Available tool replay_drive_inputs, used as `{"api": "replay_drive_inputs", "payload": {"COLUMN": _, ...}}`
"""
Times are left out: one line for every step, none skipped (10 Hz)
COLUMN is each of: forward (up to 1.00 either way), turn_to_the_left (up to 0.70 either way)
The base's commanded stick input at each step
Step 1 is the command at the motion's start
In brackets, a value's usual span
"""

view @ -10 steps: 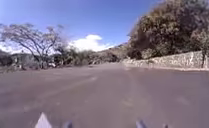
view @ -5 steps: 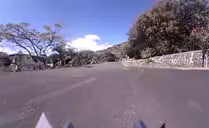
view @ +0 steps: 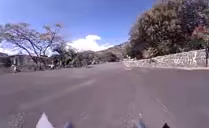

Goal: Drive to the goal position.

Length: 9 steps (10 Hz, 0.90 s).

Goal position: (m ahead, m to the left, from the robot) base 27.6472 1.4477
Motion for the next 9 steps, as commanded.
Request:
{"api": "replay_drive_inputs", "payload": {"forward": 0.50, "turn_to_the_left": -0.23}}
{"api": "replay_drive_inputs", "payload": {"forward": 0.50, "turn_to_the_left": -0.03}}
{"api": "replay_drive_inputs", "payload": {"forward": 0.50, "turn_to_the_left": 0.00}}
{"api": "replay_drive_inputs", "payload": {"forward": 0.50, "turn_to_the_left": 0.00}}
{"api": "replay_drive_inputs", "payload": {"forward": 0.50, "turn_to_the_left": 0.00}}
{"api": "replay_drive_inputs", "payload": {"forward": 0.50, "turn_to_the_left": 0.00}}
{"api": "replay_drive_inputs", "payload": {"forward": 0.50, "turn_to_the_left": 0.00}}
{"api": "replay_drive_inputs", "payload": {"forward": 0.50, "turn_to_the_left": 0.00}}
{"api": "replay_drive_inputs", "payload": {"forward": 0.50, "turn_to_the_left": 0.00}}
